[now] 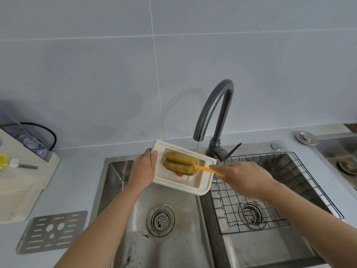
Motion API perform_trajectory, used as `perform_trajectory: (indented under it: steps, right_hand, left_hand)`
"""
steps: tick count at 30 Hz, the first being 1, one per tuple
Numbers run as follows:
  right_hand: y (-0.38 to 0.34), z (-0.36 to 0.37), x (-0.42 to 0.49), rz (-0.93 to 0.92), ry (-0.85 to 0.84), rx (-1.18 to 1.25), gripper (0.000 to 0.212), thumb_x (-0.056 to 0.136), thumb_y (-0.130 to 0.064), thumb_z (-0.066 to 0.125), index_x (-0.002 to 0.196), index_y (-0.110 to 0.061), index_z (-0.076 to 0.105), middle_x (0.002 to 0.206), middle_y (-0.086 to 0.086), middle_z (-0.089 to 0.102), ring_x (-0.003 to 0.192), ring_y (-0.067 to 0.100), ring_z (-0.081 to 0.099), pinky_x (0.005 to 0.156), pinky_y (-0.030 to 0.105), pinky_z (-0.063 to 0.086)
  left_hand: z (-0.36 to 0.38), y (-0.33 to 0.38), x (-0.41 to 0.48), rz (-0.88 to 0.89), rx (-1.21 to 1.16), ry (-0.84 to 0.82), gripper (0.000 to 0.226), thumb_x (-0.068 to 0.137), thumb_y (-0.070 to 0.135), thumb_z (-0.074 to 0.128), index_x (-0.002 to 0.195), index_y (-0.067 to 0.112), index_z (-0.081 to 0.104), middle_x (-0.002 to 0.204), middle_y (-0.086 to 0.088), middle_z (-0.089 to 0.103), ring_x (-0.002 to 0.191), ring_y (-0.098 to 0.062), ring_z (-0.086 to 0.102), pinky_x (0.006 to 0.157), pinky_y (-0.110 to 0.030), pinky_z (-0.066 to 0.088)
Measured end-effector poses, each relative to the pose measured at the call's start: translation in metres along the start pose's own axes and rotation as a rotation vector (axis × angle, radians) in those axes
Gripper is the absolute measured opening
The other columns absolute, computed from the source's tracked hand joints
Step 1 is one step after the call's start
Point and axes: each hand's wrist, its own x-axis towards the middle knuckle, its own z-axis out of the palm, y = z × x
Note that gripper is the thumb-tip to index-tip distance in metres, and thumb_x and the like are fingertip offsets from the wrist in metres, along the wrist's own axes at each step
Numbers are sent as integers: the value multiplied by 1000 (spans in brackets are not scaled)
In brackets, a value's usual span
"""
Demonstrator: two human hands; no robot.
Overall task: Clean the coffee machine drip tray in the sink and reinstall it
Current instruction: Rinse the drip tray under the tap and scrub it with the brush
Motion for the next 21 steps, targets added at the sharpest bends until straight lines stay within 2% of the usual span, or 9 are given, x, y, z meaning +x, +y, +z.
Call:
perform_trajectory:
  steps: [5,8,13,16,19,21]
  right_hand:
    - [3,6,2,9,-4,-20,46,99,-28,31,142,-38,20,115,4,59,104,30,57,83,38,47]
    - [11,9,-5,55,-16,-1,45,99,-28,30,141,-38,21,111,4,59,102,29,58,82,37,47]
    - [22,14,-18,124,-78,-4,43,100,-32,26,142,-36,21,107,4,60,98,27,59,77,34,44]
    - [24,19,-22,156,-85,19,40,100,-29,28,139,-32,26,95,3,58,92,26,60,73,34,45]
    - [17,25,-21,192,-119,74,35,99,-25,30,134,-28,34,78,-1,48,78,23,55,66,30,42]
    - [13,30,-21,206,-132,106,32,99,-25,31,130,-27,38,78,-1,49,74,21,53,66,31,44]
  left_hand:
    - [6,11,-4,54,-9,-37,36,98,23,30,98,-1,56,87,-21,64,83,-34,60,75,-41,47]
    - [10,15,-5,69,-2,-78,38,98,26,28,101,0,55,91,-19,65,86,-34,60,79,-44,49]
    - [14,16,-4,54,-11,-76,36,98,26,29,98,-1,54,88,-20,64,84,-35,60,76,-42,48]
    - [10,12,-1,9,-7,-34,36,98,25,29,95,-2,53,85,-22,62,81,-36,58,71,-40,43]
    - [7,10,0,8,20,-17,36,98,26,29,100,-2,52,86,-20,61,80,-36,57,71,-42,46]
    - [8,9,-1,19,38,-5,36,98,26,29,104,-2,51,87,-19,61,80,-34,57,69,-41,45]
